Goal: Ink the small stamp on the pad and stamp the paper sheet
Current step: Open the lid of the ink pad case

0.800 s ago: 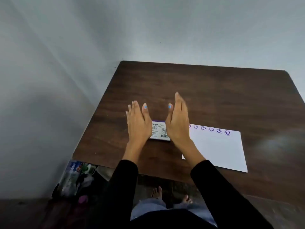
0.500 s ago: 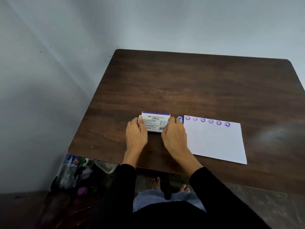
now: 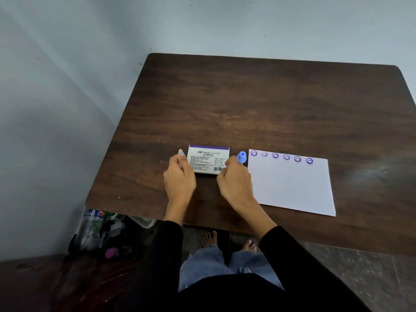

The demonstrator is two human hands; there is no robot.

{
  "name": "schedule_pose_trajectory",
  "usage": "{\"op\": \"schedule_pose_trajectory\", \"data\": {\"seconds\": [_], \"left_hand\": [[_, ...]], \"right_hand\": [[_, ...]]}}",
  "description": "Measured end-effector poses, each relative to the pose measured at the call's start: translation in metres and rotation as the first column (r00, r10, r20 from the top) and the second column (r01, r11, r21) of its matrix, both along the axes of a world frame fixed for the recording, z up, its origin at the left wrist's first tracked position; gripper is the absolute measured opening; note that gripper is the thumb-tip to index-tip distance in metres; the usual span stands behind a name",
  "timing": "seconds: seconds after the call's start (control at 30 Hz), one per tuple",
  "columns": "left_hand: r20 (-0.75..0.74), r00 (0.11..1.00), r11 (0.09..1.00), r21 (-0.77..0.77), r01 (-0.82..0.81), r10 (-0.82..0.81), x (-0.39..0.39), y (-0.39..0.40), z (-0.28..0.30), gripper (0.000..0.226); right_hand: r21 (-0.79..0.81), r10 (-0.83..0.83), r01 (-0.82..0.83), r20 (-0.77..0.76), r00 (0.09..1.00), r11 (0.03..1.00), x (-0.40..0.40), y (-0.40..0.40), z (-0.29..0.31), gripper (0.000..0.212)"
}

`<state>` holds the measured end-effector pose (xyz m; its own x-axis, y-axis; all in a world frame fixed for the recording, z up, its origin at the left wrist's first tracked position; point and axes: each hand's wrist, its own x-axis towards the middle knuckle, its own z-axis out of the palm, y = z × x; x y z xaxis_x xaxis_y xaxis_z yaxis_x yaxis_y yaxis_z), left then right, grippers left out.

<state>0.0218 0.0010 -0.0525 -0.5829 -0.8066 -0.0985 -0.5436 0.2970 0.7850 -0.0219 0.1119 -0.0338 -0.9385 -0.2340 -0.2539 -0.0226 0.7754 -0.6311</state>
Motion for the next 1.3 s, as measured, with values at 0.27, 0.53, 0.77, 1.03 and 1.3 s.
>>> {"op": "schedule_pose_trajectory", "data": {"seconds": [0.27, 0.53, 0.77, 1.03, 1.3], "left_hand": [[0.042, 0.997, 0.996, 0.060, -0.062, 0.060, -0.011, -0.009, 0.016, 0.058], [0.032, 0.999, 0.996, 0.077, -0.038, 0.035, -0.024, -0.023, 0.037, 0.068], [-0.063, 0.997, 0.990, 0.140, -0.034, 0.044, -0.041, -0.028, 0.057, 0.058], [-0.149, 0.989, 0.985, 0.173, 0.014, 0.012, -0.067, -0.033, 0.053, 0.046], [-0.134, 0.990, 0.954, 0.291, 0.075, -0.037, -0.092, -0.043, 0.033, 0.058]], "right_hand": [[-0.104, -0.066, 0.081, 0.144, 0.987, 0.991, -0.015, 0.004, 0.015, 0.019], [-0.124, -0.067, 0.093, 0.204, 0.977, 0.988, -0.036, 0.005, 0.033, 0.027], [-0.162, -0.088, 0.122, 0.206, 0.975, 0.979, -0.060, 0.002, 0.051, 0.030], [-0.166, -0.094, 0.122, 0.164, 0.982, 0.979, -0.090, -0.007, 0.052, 0.025], [-0.119, -0.131, 0.149, 0.151, 0.980, 0.982, -0.117, -0.020, 0.035, 0.045]]}}
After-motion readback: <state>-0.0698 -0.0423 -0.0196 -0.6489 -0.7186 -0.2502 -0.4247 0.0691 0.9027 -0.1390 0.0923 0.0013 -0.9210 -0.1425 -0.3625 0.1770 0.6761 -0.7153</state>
